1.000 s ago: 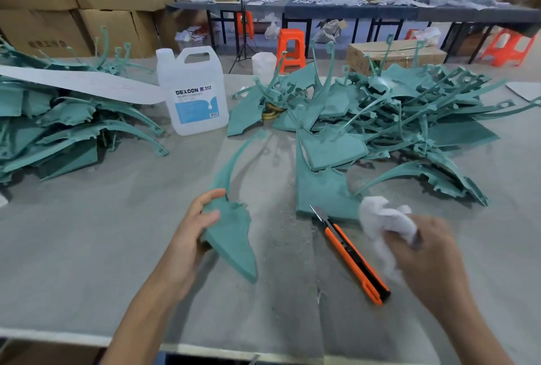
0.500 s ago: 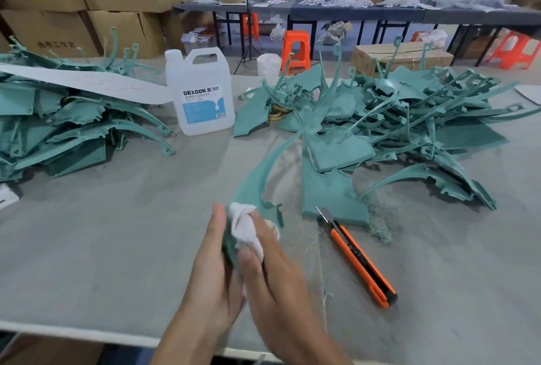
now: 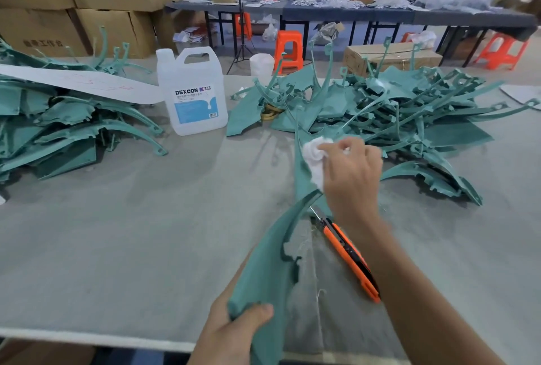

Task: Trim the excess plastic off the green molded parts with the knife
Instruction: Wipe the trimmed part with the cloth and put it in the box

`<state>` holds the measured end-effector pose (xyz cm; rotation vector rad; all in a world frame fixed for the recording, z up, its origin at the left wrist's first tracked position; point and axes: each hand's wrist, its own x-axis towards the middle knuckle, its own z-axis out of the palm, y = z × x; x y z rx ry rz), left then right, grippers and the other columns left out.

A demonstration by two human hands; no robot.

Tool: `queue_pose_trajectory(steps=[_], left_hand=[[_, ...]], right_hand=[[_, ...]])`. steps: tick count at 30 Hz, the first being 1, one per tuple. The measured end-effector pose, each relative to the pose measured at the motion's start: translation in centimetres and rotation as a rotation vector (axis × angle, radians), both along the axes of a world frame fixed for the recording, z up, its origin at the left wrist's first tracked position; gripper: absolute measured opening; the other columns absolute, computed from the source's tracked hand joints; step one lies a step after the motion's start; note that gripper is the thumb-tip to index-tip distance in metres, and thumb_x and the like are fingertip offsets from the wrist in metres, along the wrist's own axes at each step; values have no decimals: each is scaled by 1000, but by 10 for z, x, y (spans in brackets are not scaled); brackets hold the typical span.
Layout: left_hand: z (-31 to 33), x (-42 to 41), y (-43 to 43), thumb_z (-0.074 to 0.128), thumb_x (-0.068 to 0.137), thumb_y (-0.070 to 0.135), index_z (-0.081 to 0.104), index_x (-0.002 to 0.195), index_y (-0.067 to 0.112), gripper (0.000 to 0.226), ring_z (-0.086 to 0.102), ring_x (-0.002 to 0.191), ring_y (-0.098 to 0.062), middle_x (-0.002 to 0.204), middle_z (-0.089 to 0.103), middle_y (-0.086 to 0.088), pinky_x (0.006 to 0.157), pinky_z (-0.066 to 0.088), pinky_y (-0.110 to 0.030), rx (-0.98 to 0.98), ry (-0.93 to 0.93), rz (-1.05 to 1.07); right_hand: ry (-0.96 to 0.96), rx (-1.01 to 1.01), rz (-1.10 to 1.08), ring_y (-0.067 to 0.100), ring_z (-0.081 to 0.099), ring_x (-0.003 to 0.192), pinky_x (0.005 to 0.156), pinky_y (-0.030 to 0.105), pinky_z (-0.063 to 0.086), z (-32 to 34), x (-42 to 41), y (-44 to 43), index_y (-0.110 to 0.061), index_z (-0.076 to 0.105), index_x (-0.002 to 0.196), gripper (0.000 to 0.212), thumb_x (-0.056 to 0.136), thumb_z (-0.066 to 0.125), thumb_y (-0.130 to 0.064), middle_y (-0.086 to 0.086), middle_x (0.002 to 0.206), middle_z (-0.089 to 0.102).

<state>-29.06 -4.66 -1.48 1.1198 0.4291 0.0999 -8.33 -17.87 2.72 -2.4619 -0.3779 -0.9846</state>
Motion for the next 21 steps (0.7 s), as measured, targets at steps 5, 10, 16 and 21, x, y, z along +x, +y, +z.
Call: queue_pose_trajectory(steps=[5, 10, 16, 21], left_hand=[[15, -5, 19, 55, 72, 6, 58, 122, 65, 77, 57, 118, 11, 127, 65, 26, 90, 39, -1, 575, -229, -8], [20, 14, 35, 51, 95, 21, 47, 141, 41, 50, 50, 131, -8, 143, 51, 17, 105, 37, -17, 1203, -430, 196], [8, 34, 18, 86, 56, -7, 52, 133, 29, 92, 49, 123, -26, 135, 57, -12, 101, 41, -40, 1580, -483, 67], [1, 21, 42, 73, 78, 46, 49, 139, 42, 66, 41, 135, -15, 145, 51, 10, 111, 29, -32, 1495, -317, 124]], right_hand=[[227, 290, -61, 23, 35, 107, 85, 17, 25, 6, 27, -37, -12, 65, 124, 27, 103, 49, -17, 15, 121, 50], [608, 1033, 284, 27, 59, 76, 54, 32, 50, 13, -35, -21, -9, 62, 102, 31, 105, 49, -37, 4, 89, 63], [1040, 1094, 740, 30, 62, 76, 71, 50, 52, 5, -108, 19, -5, 60, 90, 45, 92, 67, -50, 25, 83, 60], [895, 1189, 593, 31, 43, 79, 71, 50, 38, 1, -92, 5, 12, 42, 92, 60, 89, 66, -43, 15, 84, 48]])
